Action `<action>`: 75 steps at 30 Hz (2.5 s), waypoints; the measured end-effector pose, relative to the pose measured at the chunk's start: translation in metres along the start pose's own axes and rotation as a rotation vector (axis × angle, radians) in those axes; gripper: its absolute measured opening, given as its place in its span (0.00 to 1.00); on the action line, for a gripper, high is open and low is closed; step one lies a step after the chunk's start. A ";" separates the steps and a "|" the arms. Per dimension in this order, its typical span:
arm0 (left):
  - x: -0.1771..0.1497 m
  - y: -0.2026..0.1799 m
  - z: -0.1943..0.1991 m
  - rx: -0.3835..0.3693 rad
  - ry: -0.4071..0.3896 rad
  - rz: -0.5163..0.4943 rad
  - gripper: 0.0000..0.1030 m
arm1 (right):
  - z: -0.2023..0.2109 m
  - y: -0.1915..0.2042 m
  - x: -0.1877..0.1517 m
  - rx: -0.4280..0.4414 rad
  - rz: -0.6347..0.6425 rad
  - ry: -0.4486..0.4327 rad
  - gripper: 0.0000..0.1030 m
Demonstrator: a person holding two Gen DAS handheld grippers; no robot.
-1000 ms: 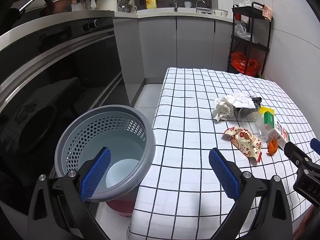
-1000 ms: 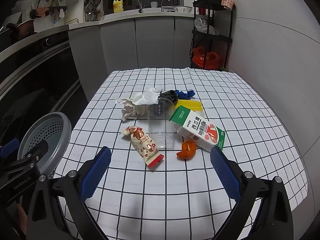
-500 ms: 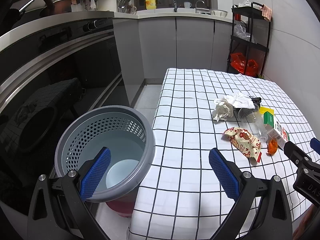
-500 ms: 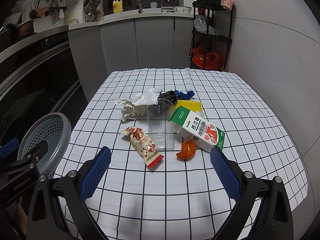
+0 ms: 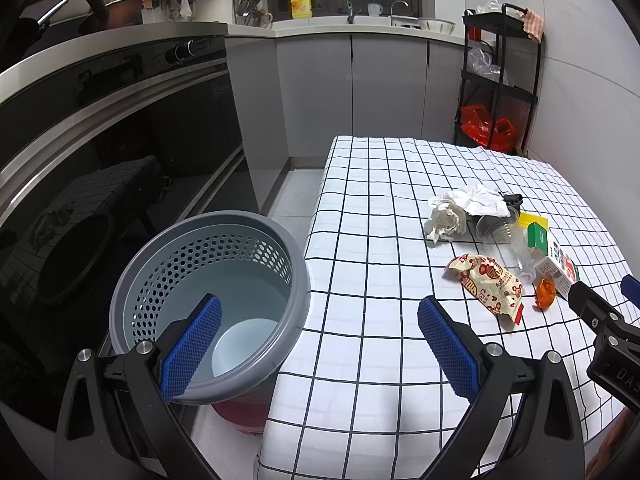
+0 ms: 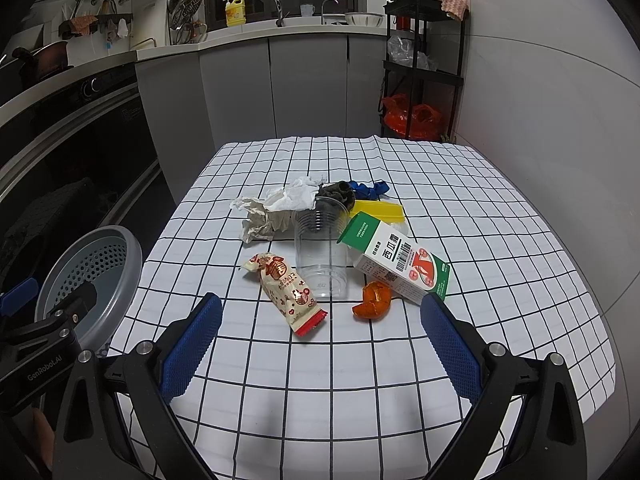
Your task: Collect trash
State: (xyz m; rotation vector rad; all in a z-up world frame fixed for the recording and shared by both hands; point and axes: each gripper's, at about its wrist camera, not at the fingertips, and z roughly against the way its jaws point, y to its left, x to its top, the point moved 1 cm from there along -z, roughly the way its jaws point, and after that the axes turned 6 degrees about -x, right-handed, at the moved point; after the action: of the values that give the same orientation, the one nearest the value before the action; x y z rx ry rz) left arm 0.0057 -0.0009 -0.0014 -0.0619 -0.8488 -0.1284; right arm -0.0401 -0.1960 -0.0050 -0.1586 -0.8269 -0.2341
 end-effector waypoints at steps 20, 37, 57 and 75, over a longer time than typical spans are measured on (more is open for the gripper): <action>0.000 0.000 0.000 0.001 0.000 -0.001 0.94 | 0.001 0.000 0.001 0.004 -0.004 0.002 0.92; 0.003 0.001 0.003 0.002 0.002 0.000 0.94 | -0.005 0.000 -0.003 0.009 -0.007 0.003 0.92; -0.002 0.000 -0.006 -0.007 0.012 0.000 0.94 | -0.013 -0.006 -0.008 0.020 -0.001 0.027 0.92; -0.009 -0.060 -0.046 -0.065 0.085 -0.051 0.94 | -0.062 -0.082 -0.013 -0.042 -0.077 0.109 0.92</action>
State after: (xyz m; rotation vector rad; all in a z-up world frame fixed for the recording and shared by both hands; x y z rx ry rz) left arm 0.0260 -0.0641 -0.0380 -0.0955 -0.7615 -0.2052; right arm -0.0266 -0.2872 -0.0516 -0.1518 -0.7212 -0.3301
